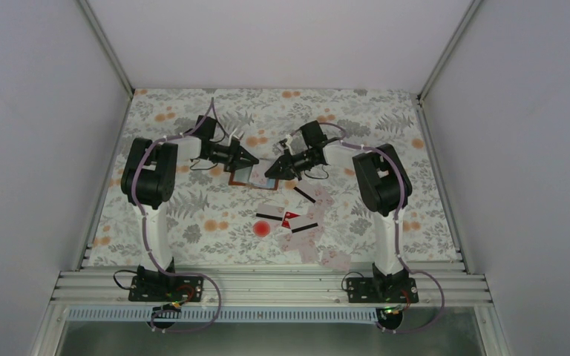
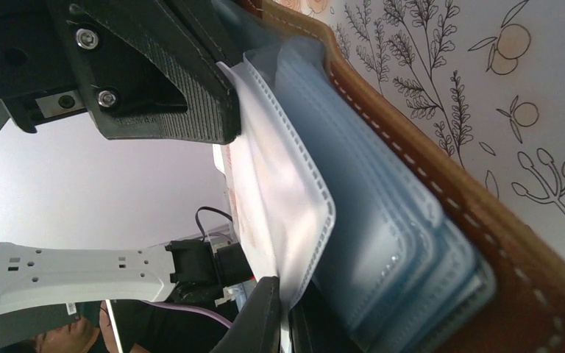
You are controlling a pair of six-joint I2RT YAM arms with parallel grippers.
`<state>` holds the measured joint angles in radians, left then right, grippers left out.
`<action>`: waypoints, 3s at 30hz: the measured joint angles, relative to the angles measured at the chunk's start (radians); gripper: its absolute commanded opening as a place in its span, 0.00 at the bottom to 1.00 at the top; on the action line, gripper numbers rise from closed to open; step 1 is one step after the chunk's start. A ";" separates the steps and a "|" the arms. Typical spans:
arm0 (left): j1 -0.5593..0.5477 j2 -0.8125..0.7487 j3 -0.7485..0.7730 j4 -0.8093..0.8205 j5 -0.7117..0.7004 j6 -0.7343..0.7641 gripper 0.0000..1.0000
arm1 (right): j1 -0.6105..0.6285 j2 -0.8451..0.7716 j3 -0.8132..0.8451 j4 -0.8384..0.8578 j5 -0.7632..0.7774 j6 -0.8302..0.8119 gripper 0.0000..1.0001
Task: Put the credit cards into the card holder
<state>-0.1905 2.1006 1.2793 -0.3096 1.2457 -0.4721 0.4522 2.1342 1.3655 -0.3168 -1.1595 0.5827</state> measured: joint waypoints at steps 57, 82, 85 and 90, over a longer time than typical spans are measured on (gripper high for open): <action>-0.029 -0.071 -0.040 -0.202 -0.352 0.137 0.23 | 0.098 0.102 0.193 -0.198 0.114 -0.040 0.22; -0.002 -0.271 -0.011 -0.291 -0.509 0.124 0.38 | 0.129 0.134 0.249 -0.164 0.060 -0.011 0.42; -0.002 -0.271 -0.008 -0.292 -0.507 0.124 0.38 | 0.130 0.134 0.249 -0.166 0.061 -0.012 0.41; -0.002 -0.275 -0.006 -0.292 -0.500 0.124 0.38 | 0.130 0.139 0.249 -0.169 0.070 -0.016 0.40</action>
<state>-0.1925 1.8259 1.2736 -0.6018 0.7456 -0.3481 0.5823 2.2730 1.6150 -0.4858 -1.0893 0.5663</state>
